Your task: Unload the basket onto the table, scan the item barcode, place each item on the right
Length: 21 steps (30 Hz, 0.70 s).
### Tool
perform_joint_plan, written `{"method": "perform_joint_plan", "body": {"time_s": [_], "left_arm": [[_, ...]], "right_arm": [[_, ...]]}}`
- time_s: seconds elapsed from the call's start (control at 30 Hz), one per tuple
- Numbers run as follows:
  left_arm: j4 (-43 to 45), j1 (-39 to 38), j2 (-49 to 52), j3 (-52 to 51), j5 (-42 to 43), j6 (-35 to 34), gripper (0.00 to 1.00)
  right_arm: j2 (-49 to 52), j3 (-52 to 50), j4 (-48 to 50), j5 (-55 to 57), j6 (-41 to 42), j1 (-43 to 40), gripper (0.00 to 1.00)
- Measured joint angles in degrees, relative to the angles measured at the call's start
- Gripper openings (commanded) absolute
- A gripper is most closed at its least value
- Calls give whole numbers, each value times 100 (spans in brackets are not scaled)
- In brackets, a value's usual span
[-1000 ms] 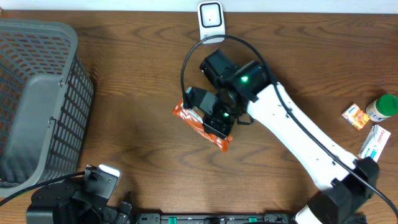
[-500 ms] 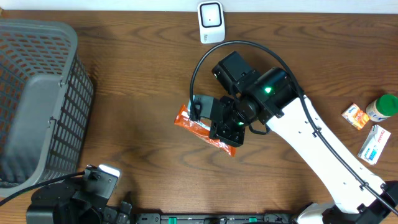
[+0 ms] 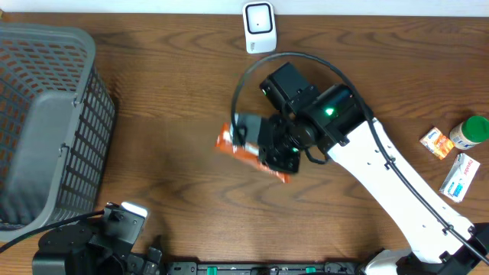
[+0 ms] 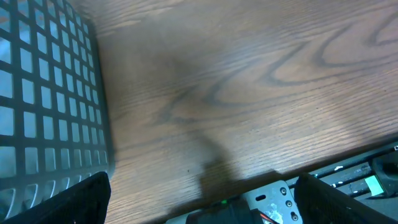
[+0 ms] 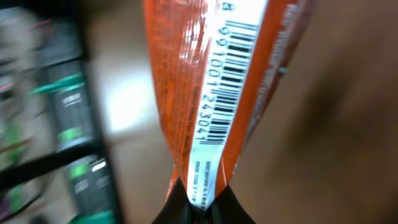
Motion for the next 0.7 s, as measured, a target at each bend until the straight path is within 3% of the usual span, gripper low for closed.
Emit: {"method": "perform_joint_plan", "body": {"time_s": [0.2,0.37,0.5,0.7], "left_arm": [[0,0,0,0,0,0,95],[0,0,0,0,0,0,95],[-2,0,0,2,0,0,95],[-2,0,0,2,0,0,95]], "right_arm": [[116,2,1722,2111,1211,-11,1],[686,20,3108,3635,1602,-175,1],[1456,26,4374,4627,1434,-483,1],[2730,2,7390,6072,345,-905,1]]}}
